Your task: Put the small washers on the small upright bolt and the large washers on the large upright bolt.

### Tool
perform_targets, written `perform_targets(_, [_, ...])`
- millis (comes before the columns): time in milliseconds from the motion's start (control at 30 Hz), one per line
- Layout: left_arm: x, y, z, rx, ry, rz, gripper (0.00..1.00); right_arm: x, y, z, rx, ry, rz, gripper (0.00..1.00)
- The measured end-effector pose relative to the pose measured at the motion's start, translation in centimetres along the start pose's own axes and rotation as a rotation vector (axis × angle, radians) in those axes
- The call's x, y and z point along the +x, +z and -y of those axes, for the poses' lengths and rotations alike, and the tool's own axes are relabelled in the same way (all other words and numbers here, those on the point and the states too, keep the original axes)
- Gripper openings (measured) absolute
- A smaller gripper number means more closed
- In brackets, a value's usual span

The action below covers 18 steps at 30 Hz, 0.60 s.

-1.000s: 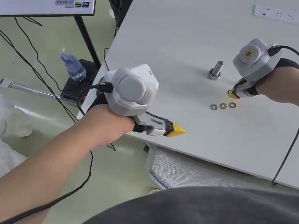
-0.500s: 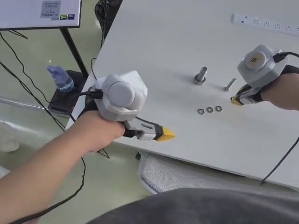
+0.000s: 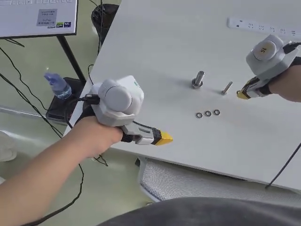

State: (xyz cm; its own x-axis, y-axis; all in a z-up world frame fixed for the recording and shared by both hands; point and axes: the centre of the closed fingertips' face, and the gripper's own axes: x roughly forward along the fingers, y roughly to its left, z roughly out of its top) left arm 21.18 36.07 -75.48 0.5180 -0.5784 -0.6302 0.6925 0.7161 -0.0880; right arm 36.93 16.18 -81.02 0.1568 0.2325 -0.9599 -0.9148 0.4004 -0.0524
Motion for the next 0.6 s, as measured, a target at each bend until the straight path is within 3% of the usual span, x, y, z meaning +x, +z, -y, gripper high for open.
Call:
perform_targets(67, [0.0,0.1,0.0,-0.007,-0.004,0.005,0.94,0.2,0.5,0.9,0.002,0.003,0.005,0.13])
perform_targets(300, [0.3,0.0,0.1,-0.014,-0.011,0.004,0.95,-0.6,2.2,1.2,0.018,0.006,0.032,0.13])
perform_targets(600, [0.6,-0.2,0.1,-0.032,-0.017,0.003,0.99,0.3,3.0,1.6,-0.016,0.009,0.016,0.13])
